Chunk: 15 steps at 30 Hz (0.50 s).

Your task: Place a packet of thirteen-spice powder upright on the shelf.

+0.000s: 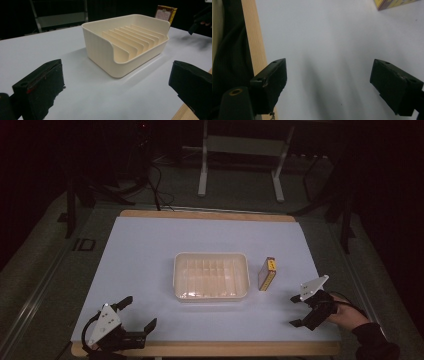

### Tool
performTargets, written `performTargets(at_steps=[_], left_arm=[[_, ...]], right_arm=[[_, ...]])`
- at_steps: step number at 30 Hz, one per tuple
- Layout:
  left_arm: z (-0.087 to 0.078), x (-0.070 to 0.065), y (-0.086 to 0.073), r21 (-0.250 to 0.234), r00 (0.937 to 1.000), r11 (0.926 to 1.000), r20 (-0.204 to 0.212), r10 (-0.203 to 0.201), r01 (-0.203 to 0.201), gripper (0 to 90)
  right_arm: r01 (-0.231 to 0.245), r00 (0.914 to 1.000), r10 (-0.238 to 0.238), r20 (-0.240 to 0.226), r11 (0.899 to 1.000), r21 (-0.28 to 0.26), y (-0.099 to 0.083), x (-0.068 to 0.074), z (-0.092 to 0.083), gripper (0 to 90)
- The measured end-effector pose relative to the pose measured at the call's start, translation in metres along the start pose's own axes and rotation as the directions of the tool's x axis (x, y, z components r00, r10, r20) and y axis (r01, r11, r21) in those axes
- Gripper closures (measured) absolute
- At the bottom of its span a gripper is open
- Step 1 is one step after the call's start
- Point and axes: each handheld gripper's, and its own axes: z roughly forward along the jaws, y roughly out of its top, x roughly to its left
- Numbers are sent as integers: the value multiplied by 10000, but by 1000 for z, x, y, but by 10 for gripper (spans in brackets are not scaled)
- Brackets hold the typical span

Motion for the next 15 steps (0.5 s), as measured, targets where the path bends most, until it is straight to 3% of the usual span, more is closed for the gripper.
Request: performTargets(at_steps=[4, 8, 15], left_arm=[[0, 0, 0, 41, 10000, 10000, 3, -4, 4, 1], [1, -1, 0, 4, 10000, 10000, 54, 51, -52, 1], [1, -2, 1, 19, 9998, 9998, 74, 187, -187, 1]], right_arm=[[174, 9997, -194, 154, 9929, 1174, 7, 0, 1, 141], [290, 9992, -348, 201, 9707, 2384, 14, -1, 2, 141], [461, 9989, -451, -112, 9324, 3585, 35, 3, 1, 142]])
